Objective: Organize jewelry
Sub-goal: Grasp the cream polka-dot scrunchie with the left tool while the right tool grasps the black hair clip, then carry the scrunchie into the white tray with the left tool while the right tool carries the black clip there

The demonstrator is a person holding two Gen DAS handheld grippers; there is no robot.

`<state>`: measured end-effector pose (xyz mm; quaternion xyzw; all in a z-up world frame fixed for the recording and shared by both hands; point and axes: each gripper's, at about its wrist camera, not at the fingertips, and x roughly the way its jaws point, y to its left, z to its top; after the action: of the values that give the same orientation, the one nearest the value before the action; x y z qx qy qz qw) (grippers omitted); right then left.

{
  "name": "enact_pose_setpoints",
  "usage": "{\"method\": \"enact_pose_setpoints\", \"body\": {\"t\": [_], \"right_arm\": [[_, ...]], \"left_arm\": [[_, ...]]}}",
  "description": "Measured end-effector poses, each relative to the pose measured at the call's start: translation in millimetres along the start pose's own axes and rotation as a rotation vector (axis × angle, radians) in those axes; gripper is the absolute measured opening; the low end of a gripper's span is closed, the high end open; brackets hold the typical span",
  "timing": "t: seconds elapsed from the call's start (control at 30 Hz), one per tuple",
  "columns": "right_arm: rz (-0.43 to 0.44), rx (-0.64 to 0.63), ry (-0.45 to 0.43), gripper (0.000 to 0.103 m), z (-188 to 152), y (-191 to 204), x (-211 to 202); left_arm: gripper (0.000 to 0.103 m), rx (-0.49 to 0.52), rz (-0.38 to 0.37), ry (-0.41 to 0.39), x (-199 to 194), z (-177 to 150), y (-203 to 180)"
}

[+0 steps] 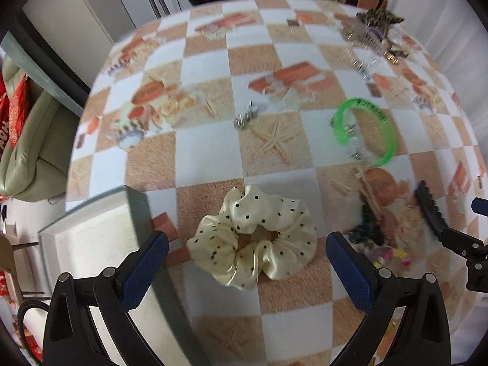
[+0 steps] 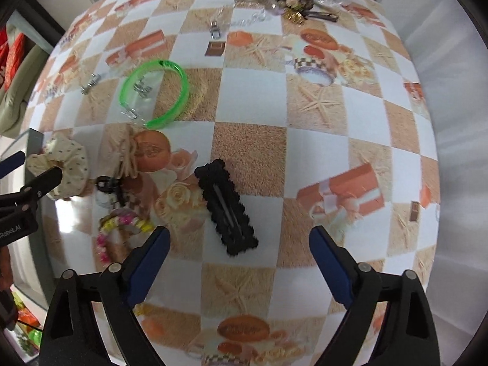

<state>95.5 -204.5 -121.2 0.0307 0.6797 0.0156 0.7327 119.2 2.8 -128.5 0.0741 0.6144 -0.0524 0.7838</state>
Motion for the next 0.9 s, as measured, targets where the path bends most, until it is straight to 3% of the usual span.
{"method": "enact_pose_setpoints", "body": {"t": [0.2, 0.33, 0.43, 0.5, 0.53, 0.6, 0.67, 0.9], "right_arm": [[-0.003, -0.028, 0.034, 0.075, 7.1, 2.6, 31.3], [-0.007, -0.043, 0.014, 0.074, 5.2, 5.4, 33.9], [-0.003, -0.05, 0.008, 0.067, 5.1, 7.6, 33.7], [0.0, -0.063, 0.001, 0.043, 5.5, 10.8, 31.4], [0.002, -0.069, 0.002, 0.038, 5.8, 12.6, 31.0], [0.005, -0.065, 0.006, 0.034, 7.0, 15.4, 29.9], [0.009, -0.058, 0.003, 0.034, 7.7, 17.7, 28.2], [0.044, -0.022, -0.017, 0.033, -1.5, 5.0, 17.0]], "left_arm": [[0.103, -0.023, -0.018, 0.057, 29.6, 1.0, 2.4], [0.096, -0.033, -0.041, 0.068, 37.8, 0.5, 1.1], [0.085, -0.035, -0.07, 0.059, 36.4, 0.0, -1.0], [0.067, -0.02, -0.079, 0.047, 33.3, -0.6, -5.2], [0.062, -0.011, -0.083, 0.042, 31.5, -0.6, -7.9], [0.041, -0.005, -0.091, 0.038, 29.3, -0.4, -11.6], [0.03, -0.01, -0.115, 0.038, 27.1, -0.5, -13.1], [0.027, -0.058, -0.162, 0.016, 7.3, -4.0, -19.5]]}}
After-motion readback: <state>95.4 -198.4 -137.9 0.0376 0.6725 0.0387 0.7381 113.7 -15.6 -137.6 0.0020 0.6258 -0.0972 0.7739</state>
